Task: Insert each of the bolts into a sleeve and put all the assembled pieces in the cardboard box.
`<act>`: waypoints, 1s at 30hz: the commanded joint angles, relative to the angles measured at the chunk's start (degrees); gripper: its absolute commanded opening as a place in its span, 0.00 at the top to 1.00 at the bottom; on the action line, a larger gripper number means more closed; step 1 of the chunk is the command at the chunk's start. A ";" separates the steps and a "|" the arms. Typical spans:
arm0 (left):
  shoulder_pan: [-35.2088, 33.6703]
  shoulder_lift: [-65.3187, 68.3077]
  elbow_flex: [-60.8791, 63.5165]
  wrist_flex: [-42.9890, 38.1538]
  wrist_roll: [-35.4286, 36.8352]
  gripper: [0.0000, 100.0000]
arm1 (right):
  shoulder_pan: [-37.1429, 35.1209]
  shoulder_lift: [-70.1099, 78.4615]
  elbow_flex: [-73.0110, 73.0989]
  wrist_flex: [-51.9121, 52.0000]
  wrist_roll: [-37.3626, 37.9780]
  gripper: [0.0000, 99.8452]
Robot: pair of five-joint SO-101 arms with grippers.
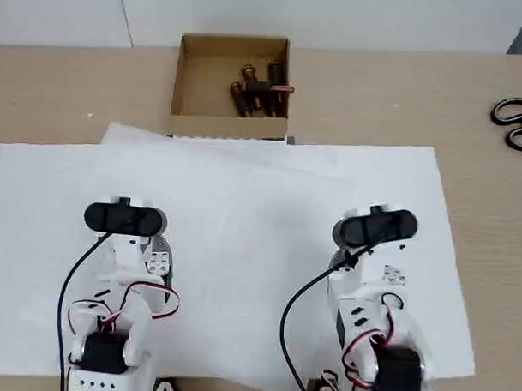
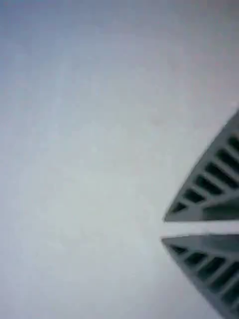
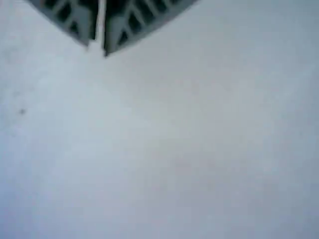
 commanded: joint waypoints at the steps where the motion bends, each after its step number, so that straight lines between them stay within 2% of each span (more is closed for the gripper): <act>1: -0.26 -0.44 -0.31 -1.14 -0.09 0.99 | 0.57 -0.57 2.20 -3.21 0.26 1.00; 8: -0.26 -0.44 -0.31 -1.14 -0.09 0.99 | 0.57 -1.27 10.99 -7.52 0.26 1.00; 30: -0.26 -0.44 -0.31 -1.14 -0.09 0.99 | 0.22 -1.27 11.60 -9.89 0.53 1.00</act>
